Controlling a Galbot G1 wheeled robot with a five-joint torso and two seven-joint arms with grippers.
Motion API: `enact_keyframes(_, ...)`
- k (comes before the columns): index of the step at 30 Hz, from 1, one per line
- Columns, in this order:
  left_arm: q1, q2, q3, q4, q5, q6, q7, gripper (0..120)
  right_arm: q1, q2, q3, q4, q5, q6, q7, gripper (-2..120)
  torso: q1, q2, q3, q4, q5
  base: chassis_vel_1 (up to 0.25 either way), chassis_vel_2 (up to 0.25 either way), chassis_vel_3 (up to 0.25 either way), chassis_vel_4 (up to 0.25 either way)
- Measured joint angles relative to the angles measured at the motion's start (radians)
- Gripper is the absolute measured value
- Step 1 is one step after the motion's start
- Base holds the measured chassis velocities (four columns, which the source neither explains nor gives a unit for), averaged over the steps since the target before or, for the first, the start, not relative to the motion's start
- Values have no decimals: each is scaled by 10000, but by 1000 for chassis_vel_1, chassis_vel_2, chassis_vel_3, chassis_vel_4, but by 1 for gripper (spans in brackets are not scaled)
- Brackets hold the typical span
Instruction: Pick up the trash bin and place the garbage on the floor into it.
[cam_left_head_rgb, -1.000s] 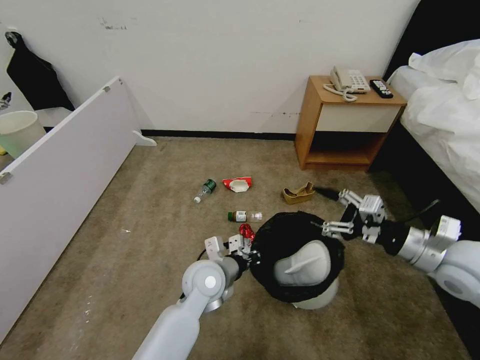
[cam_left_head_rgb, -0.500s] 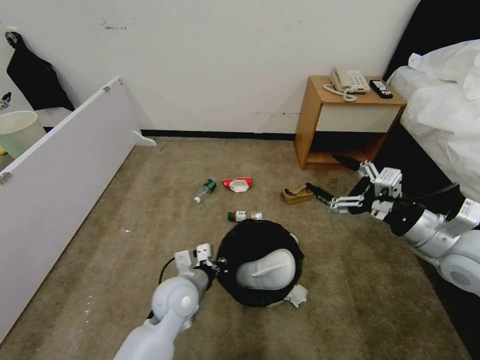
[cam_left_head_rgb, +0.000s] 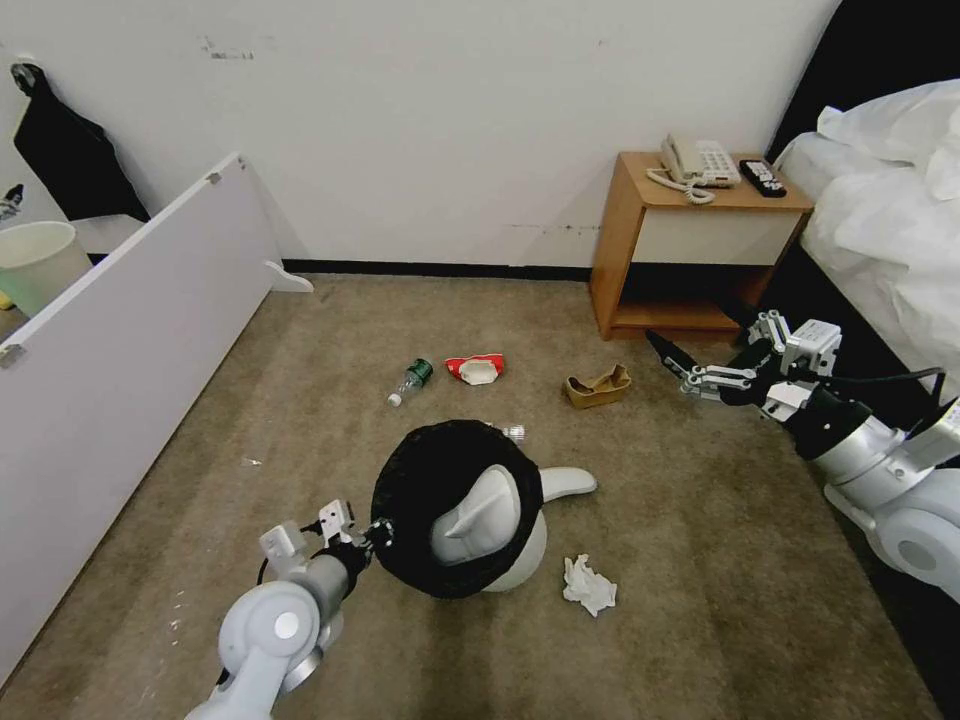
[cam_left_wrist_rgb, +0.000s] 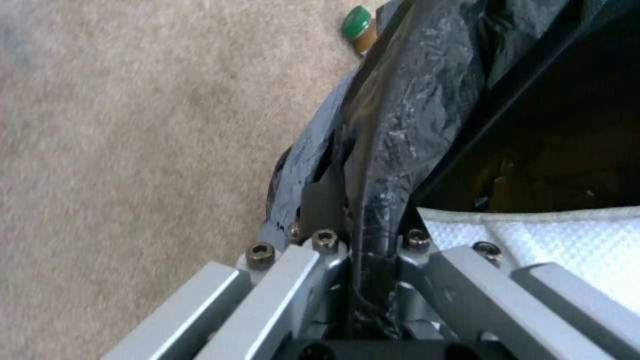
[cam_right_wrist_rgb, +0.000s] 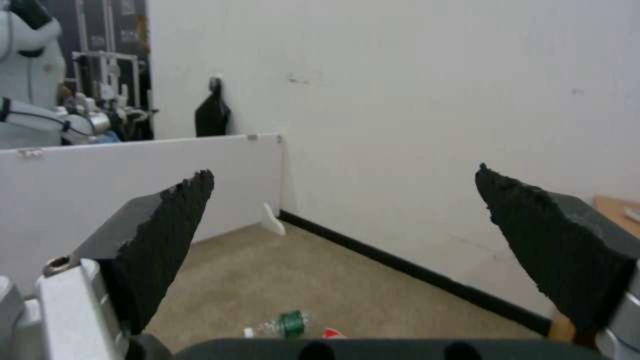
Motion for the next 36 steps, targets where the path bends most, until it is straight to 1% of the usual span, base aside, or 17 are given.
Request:
enact_keyframes(4, 149, -71, -158, -60, -143, 37, 14, 1, -96, 137, -78, -205, -177, -56, -25, 100, 0, -2, 0, 0, 1, 0, 0, 0, 0)
enact_keyframes(7, 293, -105, -316, -158, -236, 93, 20, 1, -284, 445, -277, -593, -724, -324, 142, 100, 0, -2, 0, -1, 1, 0, 0, 0, 0)
enact_keyframes(9, 394, 37, -479, -246, 48, 105, 18, 1, -399, 738, -491, -941, -1388, -687, 435, 100, 0, -2, 0, -3, 1, 0, 0, 0, 0)
enact_keyframes(10, 394, 37, -479, -246, 48, 105, 18, 1, -399, 738, -491, -941, -1388, -687, 435, 100, 0, -2, 0, -3, 1, 0, 0, 0, 0)
enact_keyframes(12, 535, 275, -772, -375, 390, 132, -15, 1, -404, 982, -867, -1149, -1879, -1034, 832, 100, 0, -2, 0, -3, 3, 0, 0, 0, 0)
enact_keyframes(16, 664, 430, -1066, -489, 566, 167, -62, 1, -306, 1082, -1182, -1134, -1895, -1380, 1151, 100, 0, -2, 0, -1, 1, 0, 0, 0, 0)
enact_keyframes(18, 888, 577, -1592, -683, 782, 191, -69, 1, 66, 1197, -1838, -1067, -1783, -2062, 1611, 100, 0, -1, 0, 0, -1, 0, 0, 0, 0)
enact_keyframes(19, 888, 577, -1592, -683, 782, 191, -69, 1, 66, 1197, -1838, -1067, -1783, -2062, 1611, 100, 0, -1, 0, 0, -1, 0, 0, 0, 0)
enact_keyframes(21, 1020, 599, -1992, -861, 927, 192, -62, 1, 483, 1290, -2480, -1212, -1618, -2275, 1876, 100, 0, -2, 0, 2, -1, 0, 0, 0, 0)
enact_keyframes(22, 1020, 599, -1992, -861, 927, 192, -62, 1, 483, 1290, -2480, -1212, -1618, -2275, 1876, 100, 0, -2, 0, 2, -1, 0, 0, 0, 0)
enact_keyframes(25, 1155, 526, -2491, -1117, 1367, 196, -52, 1, 1358, 1446, -3689, -1627, -1214, -2355, 2241, 100, 0, -2, 1, -1, 0, 0, 0, 0, 0)
enact_keyframes(28, 1197, 492, -2637, -1210, 1488, 196, -52, 1, 1704, 1479, -4103, -1767, -1059, -2492, 2304, 100, 0, -2, 1, 0, 2, 0, 0, 0, 0)
enact_keyframes(30, 1260, 434, -2940, -1377, 1615, 203, -52, 1, 2619, 1512, -5070, -2000, -680, -3271, 2512, 100, 0, 0, 0, 0, 0, 0, 0, 0, 0)
enact_keyframes(31, 1260, 434, -2940, -1377, 1615, 203, -52, 1, 2619, 1512, -5070, -2000, -680, -3271, 2512, 100, 0, 0, 0, 0, 0, 0, 0, 0, 0)
enact_keyframes(34, 1284, 424, -3190, -1432, 1698, 236, -52, 1, 3701, 1513, -6278, -2061, 106, -4777, 3150, 100, 0, -1, 1, 1, 0, 0, 0, 0, 0)
enact_keyframes(35, 1284, 424, -3190, -1432, 1698, 236, -52, 1, 3701, 1513, -6278, -2061, 106, -4777, 3150, 100, 0, -1, 1, 1, 0, 0, 0, 0, 0)
enact_keyframes(36, 1280, 415, -3261, -1433, 1728, 264, -2, 1, 4299, 1579, -6973, -2097, 572, -5658, 3457, 100, 0, 0, 1, -2, -2, 0, 0, 0, 0)
